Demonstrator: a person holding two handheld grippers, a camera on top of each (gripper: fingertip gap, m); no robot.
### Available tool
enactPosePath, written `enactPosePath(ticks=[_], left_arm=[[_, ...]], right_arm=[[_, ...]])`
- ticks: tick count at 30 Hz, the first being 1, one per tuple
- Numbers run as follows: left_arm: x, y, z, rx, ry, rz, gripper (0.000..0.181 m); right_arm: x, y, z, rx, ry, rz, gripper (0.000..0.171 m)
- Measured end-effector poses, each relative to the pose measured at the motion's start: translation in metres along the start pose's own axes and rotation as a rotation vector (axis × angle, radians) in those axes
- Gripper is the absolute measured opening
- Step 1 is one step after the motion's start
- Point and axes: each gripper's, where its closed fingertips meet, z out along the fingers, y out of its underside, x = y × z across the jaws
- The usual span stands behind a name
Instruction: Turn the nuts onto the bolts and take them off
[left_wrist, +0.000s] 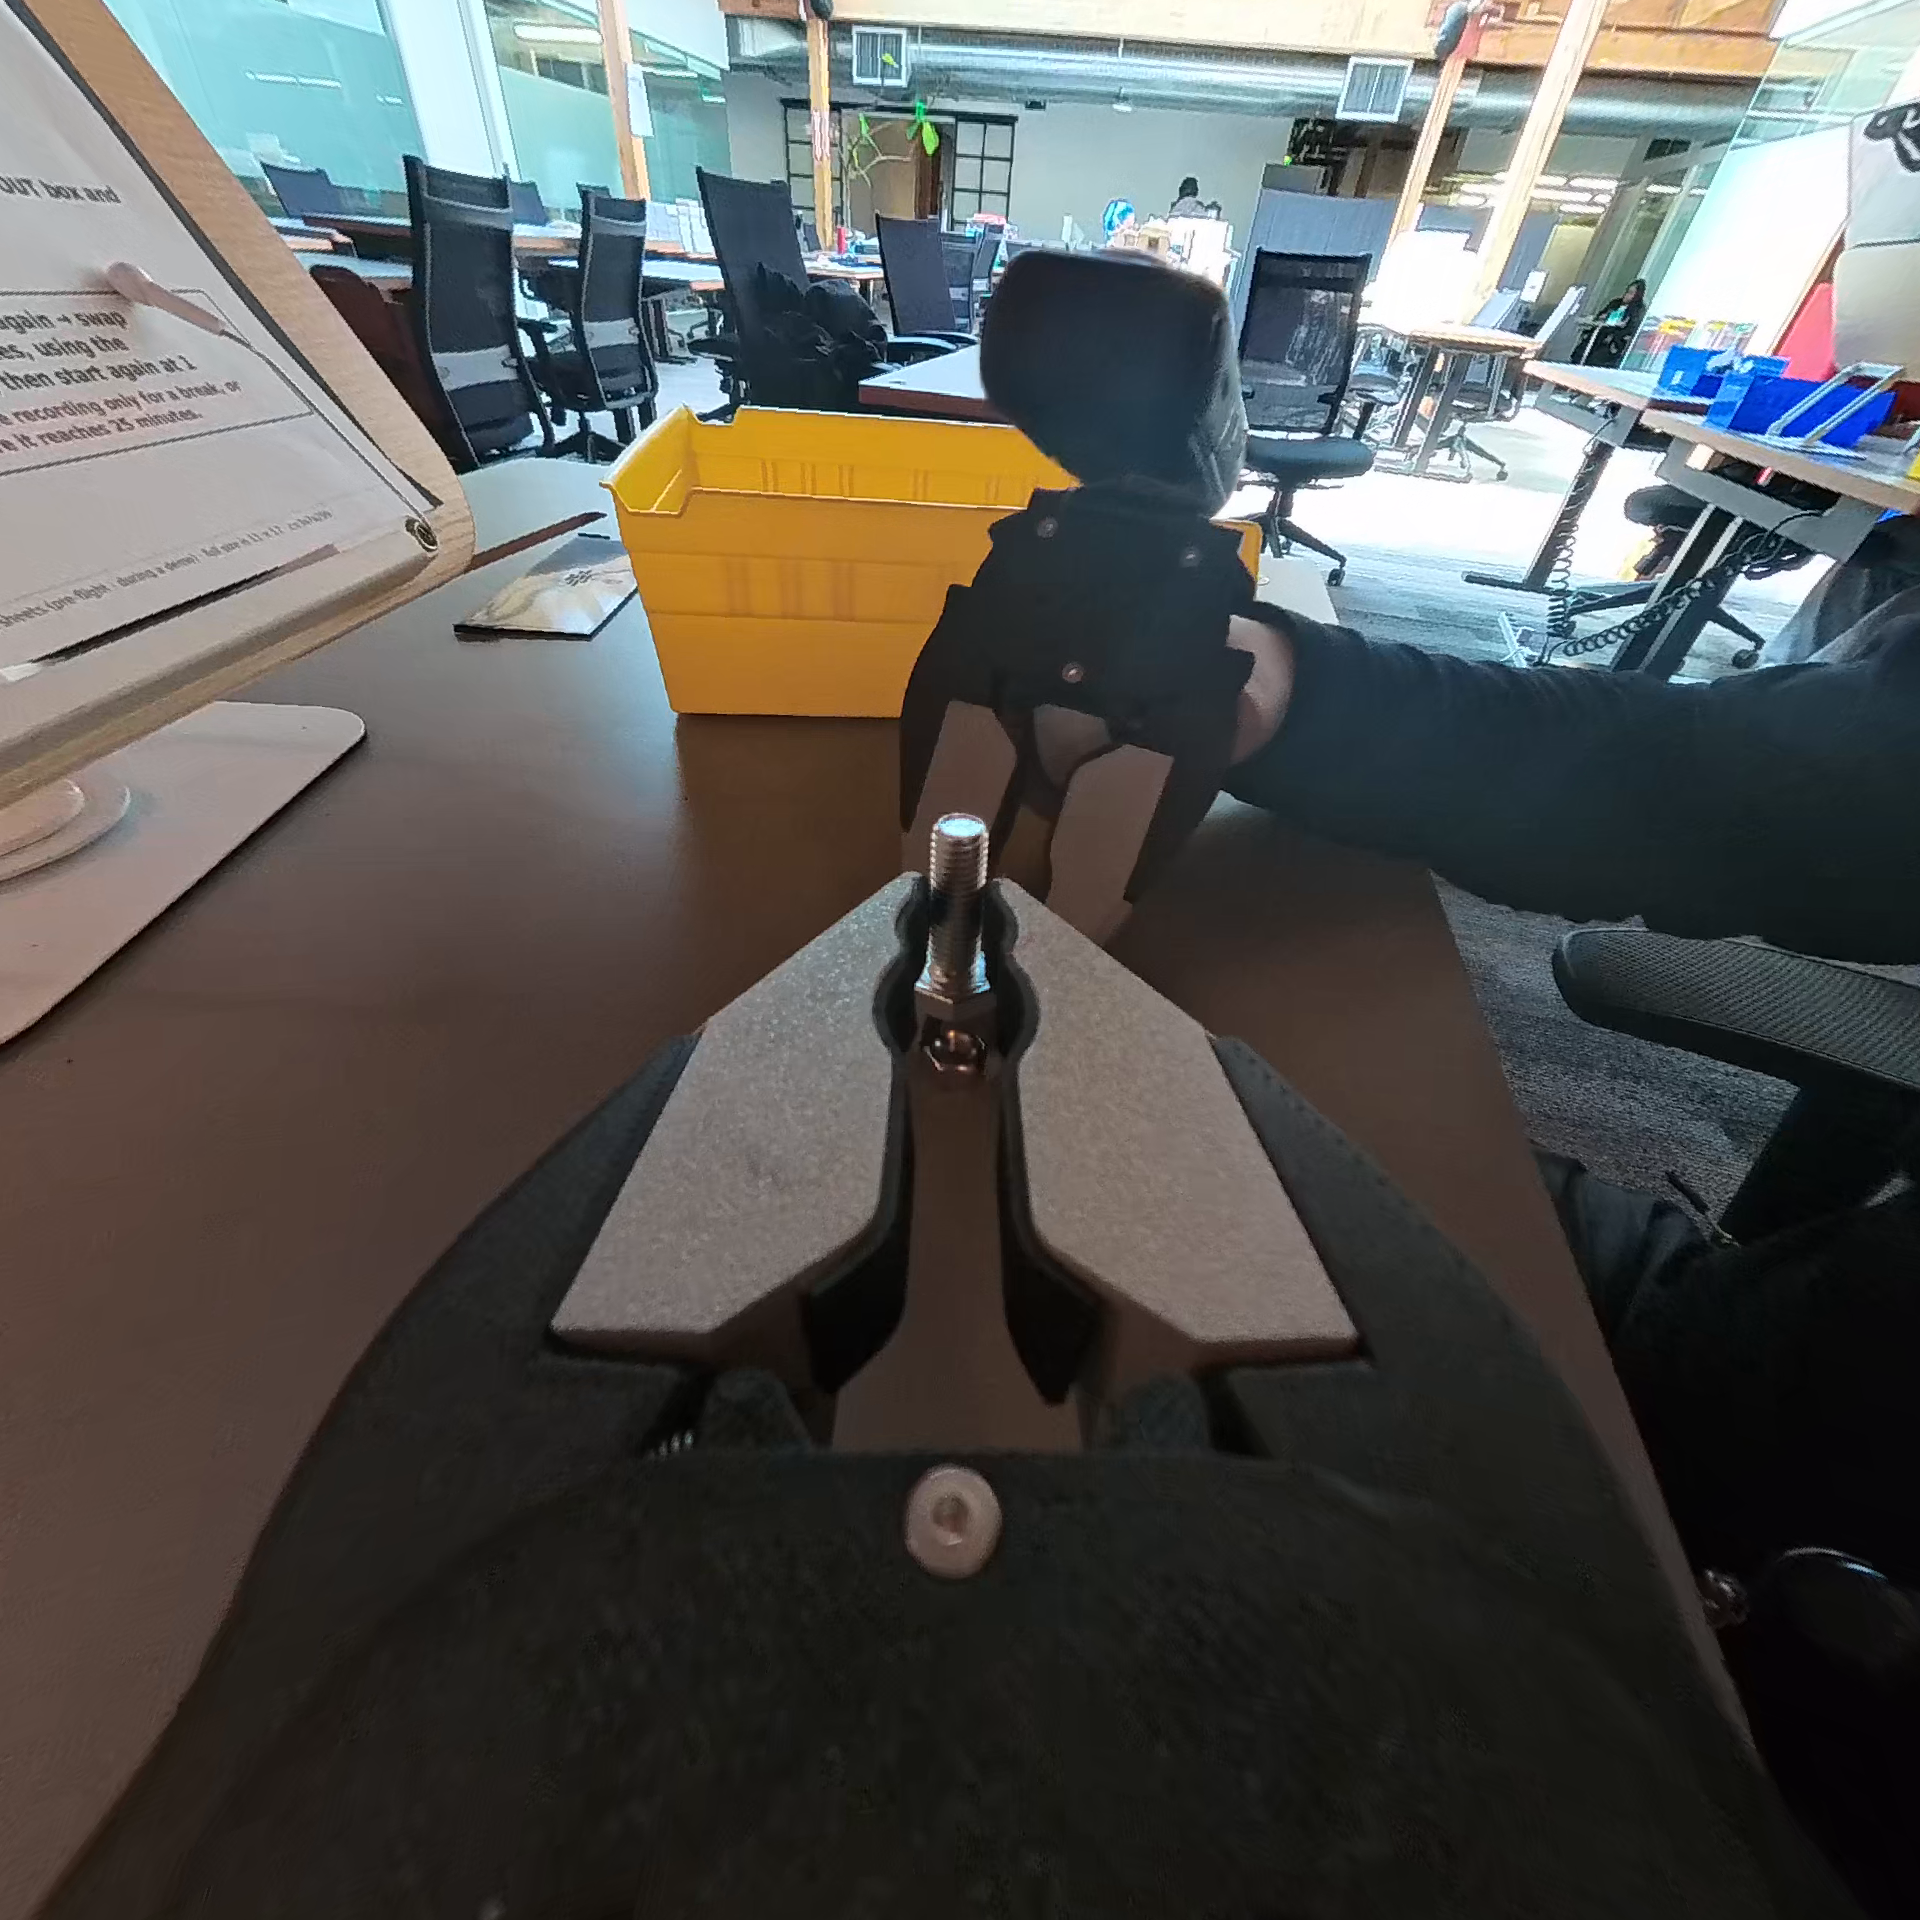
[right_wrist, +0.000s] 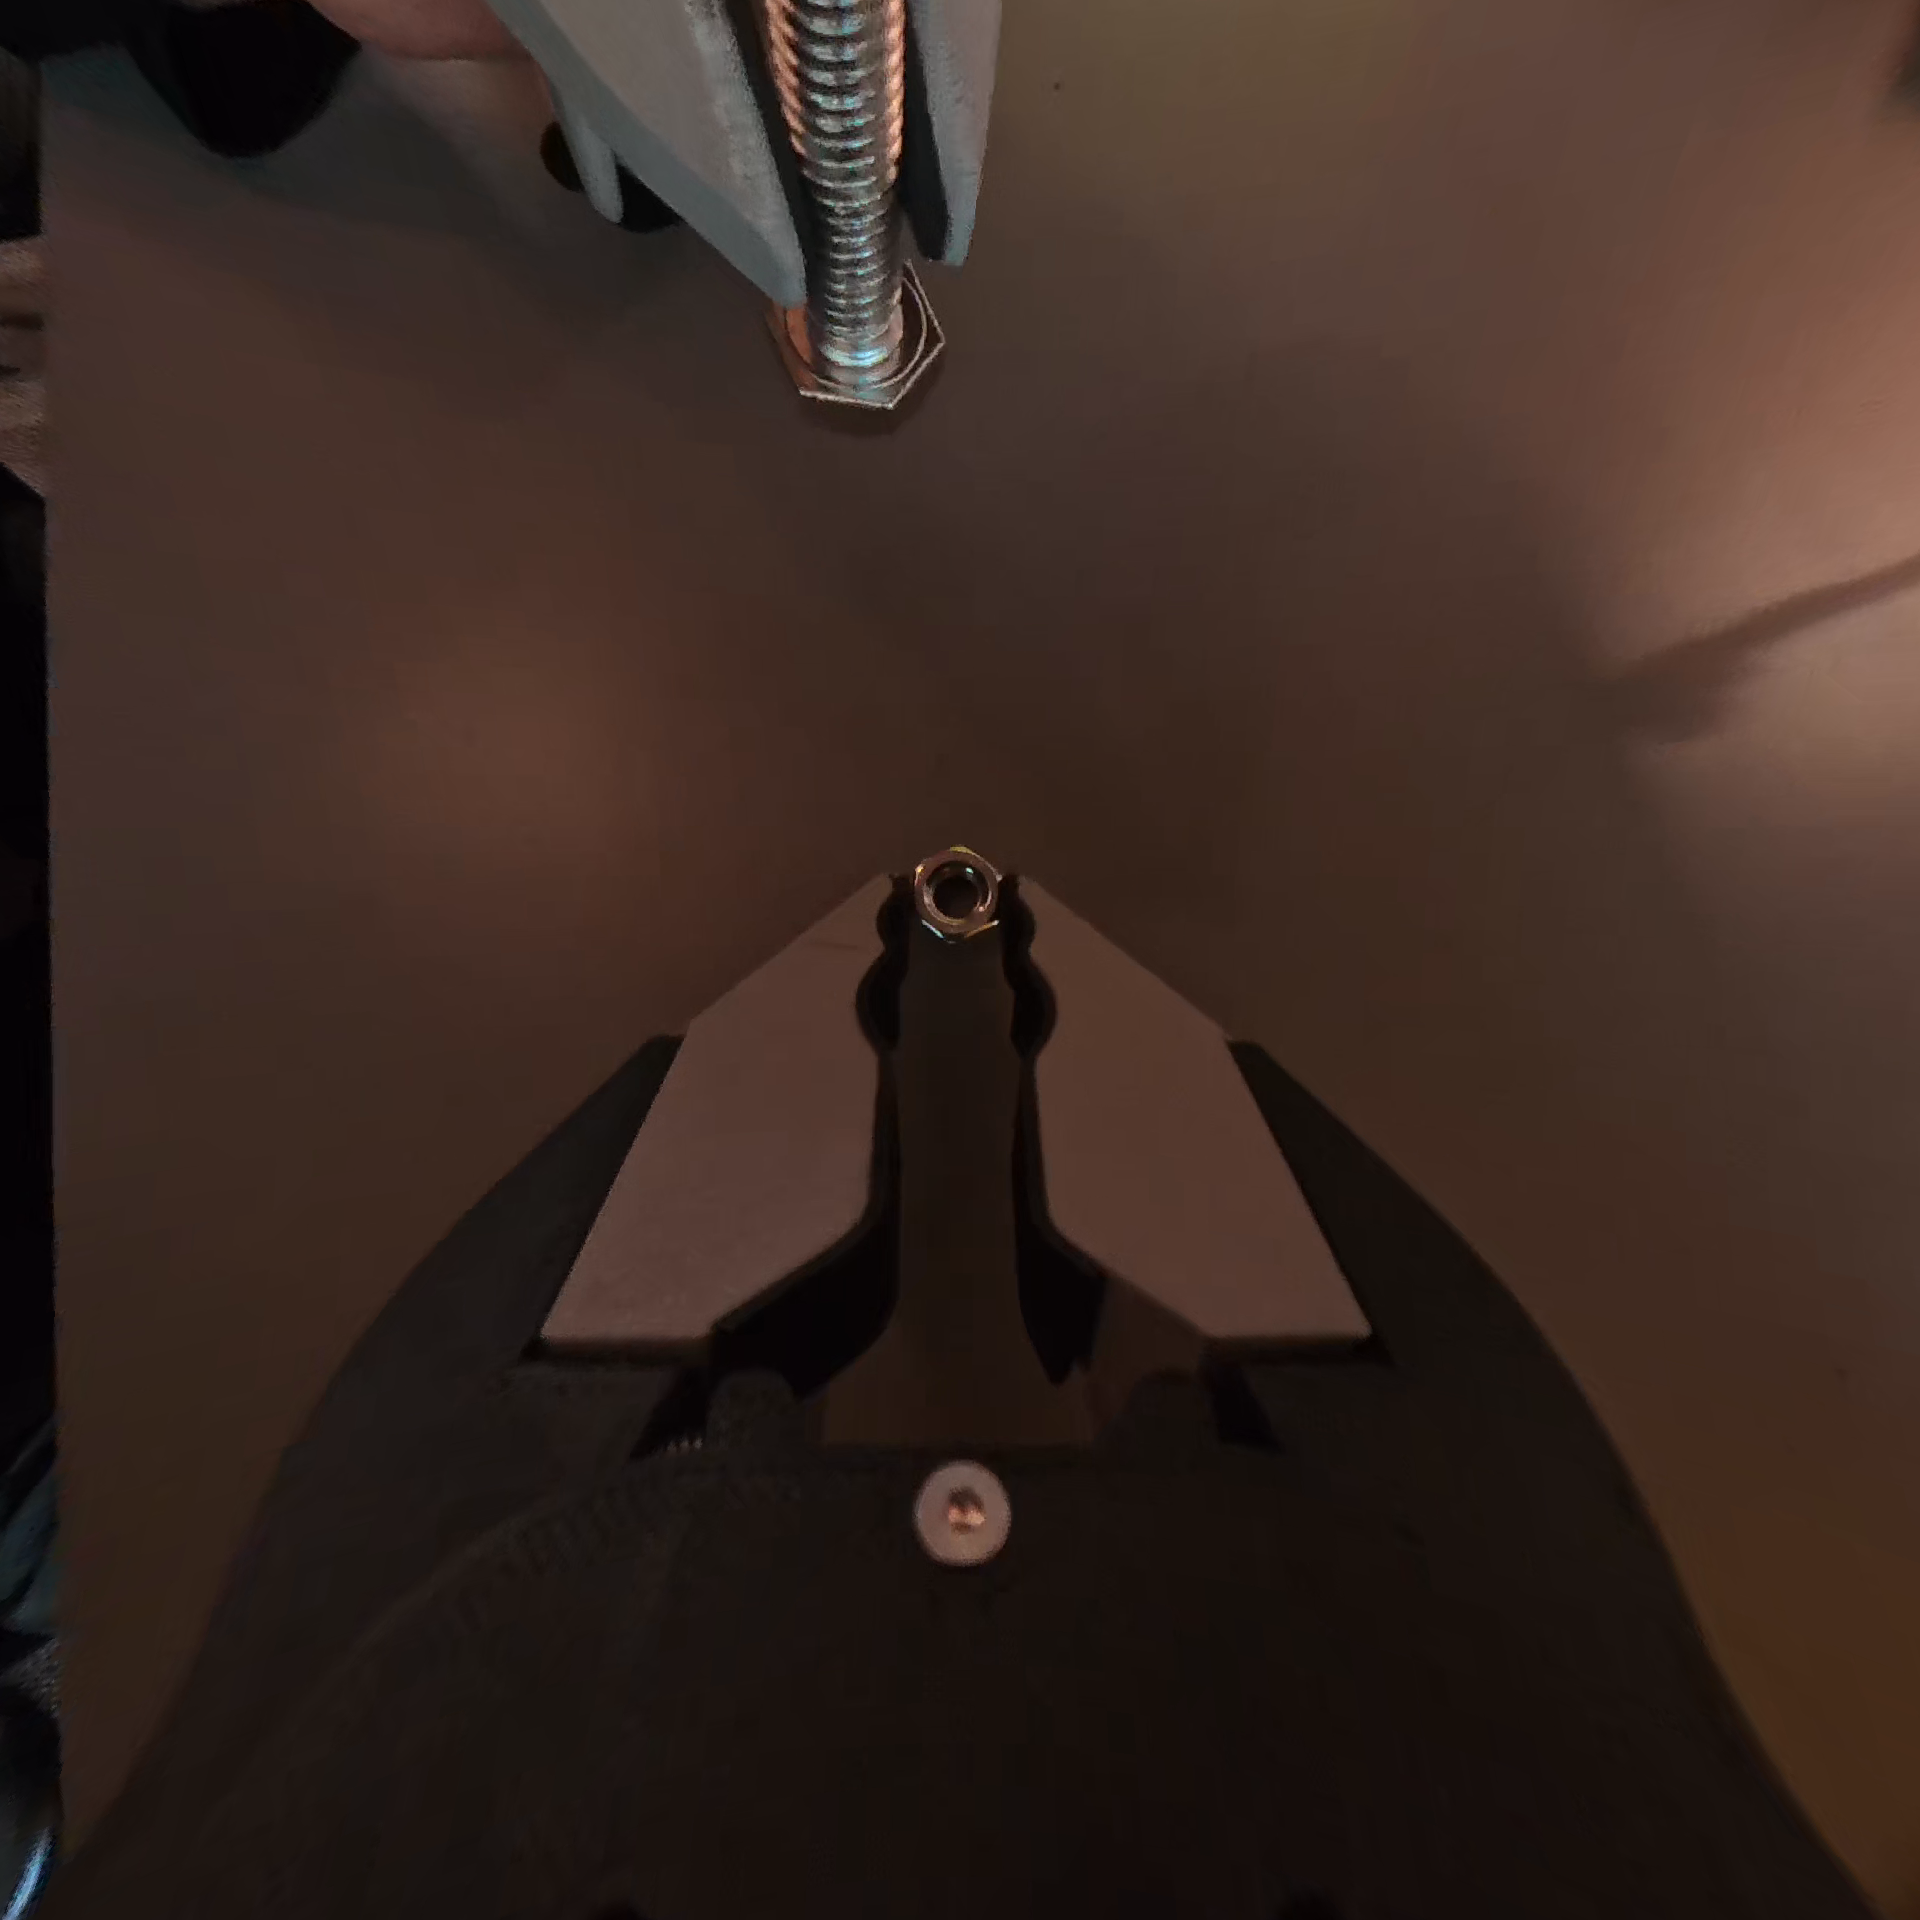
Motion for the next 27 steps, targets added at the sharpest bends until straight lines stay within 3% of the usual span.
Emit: enactPosePath(ticks=[6,10,13,21,27], left_arm=[[-0.012,0.003,-0.001,-0.004,-0.05,-0.001,0.008],[-0.017,-0.001,-0.006,0.009,-0.077,-0.024,0.007],[-0.025,-0.004,-0.012,0.006,-0.136,-0.012,0.007],[-0.051,-0.003,-0.023,-0.011,-0.265,0.005,0.007],[-0.059,-0.01,-0.033,0.03,-0.288,-0.045,0.007]], right_arm=[[0.018,-0.023,-0.022,0.103,0.027,0.045,0.014],[0.035,-0.075,-0.062,0.226,0.061,0.068,0.013],[0.034,-0.111,-0.077,0.224,0.0,0.07,0.013],[0.037,-0.16,-0.068,0.101,0.004,-0.058,0.013],[0.037,-0.151,-0.047,0.008,-0.007,-0.055,0.013]])
